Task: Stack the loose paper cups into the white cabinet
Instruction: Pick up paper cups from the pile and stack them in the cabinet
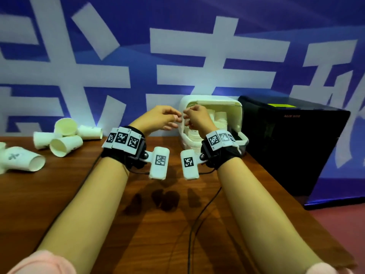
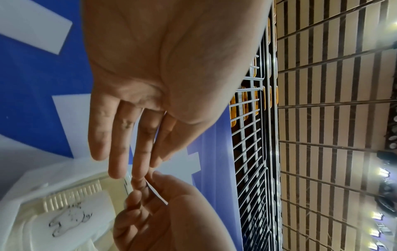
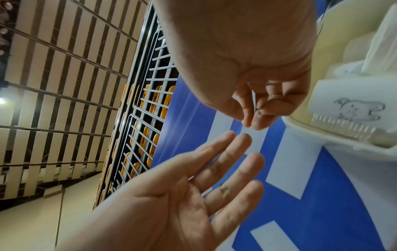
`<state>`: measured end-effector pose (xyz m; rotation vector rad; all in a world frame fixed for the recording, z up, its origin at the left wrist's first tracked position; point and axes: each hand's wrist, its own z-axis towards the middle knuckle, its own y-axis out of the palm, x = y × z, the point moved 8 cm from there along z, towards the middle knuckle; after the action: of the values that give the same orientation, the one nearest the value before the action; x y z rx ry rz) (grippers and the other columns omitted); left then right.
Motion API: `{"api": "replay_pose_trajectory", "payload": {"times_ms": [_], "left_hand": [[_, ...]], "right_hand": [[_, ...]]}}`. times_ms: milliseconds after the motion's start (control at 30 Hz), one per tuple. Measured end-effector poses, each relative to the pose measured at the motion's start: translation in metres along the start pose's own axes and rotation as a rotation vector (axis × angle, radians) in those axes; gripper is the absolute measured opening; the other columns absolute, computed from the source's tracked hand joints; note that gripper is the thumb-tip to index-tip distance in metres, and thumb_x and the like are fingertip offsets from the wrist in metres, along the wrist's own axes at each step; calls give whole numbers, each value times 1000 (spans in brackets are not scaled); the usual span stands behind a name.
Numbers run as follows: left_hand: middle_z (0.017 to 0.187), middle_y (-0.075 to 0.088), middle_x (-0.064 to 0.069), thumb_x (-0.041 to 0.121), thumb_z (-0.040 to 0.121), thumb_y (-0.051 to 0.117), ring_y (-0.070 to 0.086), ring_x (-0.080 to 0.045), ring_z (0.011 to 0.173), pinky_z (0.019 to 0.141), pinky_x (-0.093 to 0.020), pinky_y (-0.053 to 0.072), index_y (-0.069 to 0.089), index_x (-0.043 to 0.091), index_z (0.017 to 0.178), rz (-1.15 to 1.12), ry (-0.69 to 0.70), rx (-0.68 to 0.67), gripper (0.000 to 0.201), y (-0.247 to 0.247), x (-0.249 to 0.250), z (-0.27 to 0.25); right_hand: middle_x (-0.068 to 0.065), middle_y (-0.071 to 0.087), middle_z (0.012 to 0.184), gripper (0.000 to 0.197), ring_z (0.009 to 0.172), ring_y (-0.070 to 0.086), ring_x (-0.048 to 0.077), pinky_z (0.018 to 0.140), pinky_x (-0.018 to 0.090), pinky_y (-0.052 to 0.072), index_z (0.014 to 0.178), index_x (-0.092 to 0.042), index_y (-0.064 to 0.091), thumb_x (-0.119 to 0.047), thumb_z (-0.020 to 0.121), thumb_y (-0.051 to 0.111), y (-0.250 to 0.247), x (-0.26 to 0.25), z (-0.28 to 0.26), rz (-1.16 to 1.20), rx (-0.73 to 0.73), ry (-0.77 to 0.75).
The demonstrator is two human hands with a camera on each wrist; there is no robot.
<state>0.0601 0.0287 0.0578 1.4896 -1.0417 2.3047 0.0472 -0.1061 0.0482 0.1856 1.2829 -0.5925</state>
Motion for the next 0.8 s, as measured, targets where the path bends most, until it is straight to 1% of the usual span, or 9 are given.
{"api": "replay_pose_trajectory", "payload": {"times_ms": [67, 100, 167, 300, 433, 500, 633, 733, 800], "left_hand": [[101, 68, -3, 12, 99, 49, 65, -14, 86, 75, -20, 52, 60, 9, 115, 13, -11, 43, 20, -22, -4, -19], [103, 69, -5, 13, 98, 50, 66, -15, 87, 75, -21, 52, 61, 9, 114, 21, -20, 63, 20, -34, -7, -28], [109, 69, -6, 15, 98, 50, 67, -18, 94, 82, -26, 52, 61, 10, 115, 40, -48, 102, 20, -58, -18, -45], [111, 69, -4, 17, 99, 51, 66, -20, 101, 90, -33, 51, 60, 11, 117, 54, -120, 177, 22, -107, -44, -85], [110, 67, -5, 15, 98, 51, 65, -16, 95, 80, -25, 51, 60, 8, 120, 70, -188, 283, 24, -158, -69, -128], [111, 66, -4, 15, 98, 52, 64, -16, 100, 82, -25, 51, 62, 10, 118, 103, -219, 349, 23, -185, -82, -148], [117, 61, -4, 14, 96, 54, 57, -15, 105, 94, -32, 49, 63, 12, 119, 140, -281, 539, 25, -243, -111, -195], [120, 58, -2, 17, 94, 57, 54, -15, 104, 89, -28, 43, 60, 14, 121, 164, -354, 712, 28, -281, -132, -232], [128, 51, -4, 22, 92, 58, 49, -19, 113, 93, -31, 41, 57, 19, 121, 172, -436, 837, 30, -304, -151, -258]], "right_hand": [[4, 54, 71, 23, 50, 48, 15, 40, 18, 32, 77, -12, 50, -8, 98, 44, 24, -7, -5, -18, -46, 0], [4, 53, 71, 21, 51, 48, 15, 41, 18, 33, 79, -11, 51, -8, 99, 44, 37, -9, -8, -26, -69, 5], [4, 54, 73, 17, 53, 50, 15, 46, 20, 35, 83, -10, 52, -10, 98, 45, 64, -13, -12, -45, -108, 22], [6, 58, 76, 22, 57, 54, 17, 50, 24, 40, 75, -14, 53, -11, 95, 48, 130, -21, -18, -82, -188, 29], [6, 56, 73, 22, 56, 52, 17, 50, 23, 39, 74, -12, 49, -8, 96, 46, 196, -28, -31, -91, -290, 37], [6, 54, 74, 18, 56, 51, 17, 50, 23, 38, 78, -10, 47, -6, 95, 46, 226, -32, -40, -86, -344, 48], [6, 52, 73, 23, 58, 51, 17, 52, 25, 38, 73, -11, 46, -5, 94, 49, 287, -36, -58, -90, -452, 68], [7, 54, 72, 20, 58, 51, 16, 52, 25, 40, 73, -11, 49, -8, 93, 51, 325, -34, -71, -138, -509, 70], [4, 55, 73, 18, 59, 53, 14, 49, 23, 43, 76, -13, 51, -8, 93, 51, 348, -33, -79, -156, -545, 66]]}}
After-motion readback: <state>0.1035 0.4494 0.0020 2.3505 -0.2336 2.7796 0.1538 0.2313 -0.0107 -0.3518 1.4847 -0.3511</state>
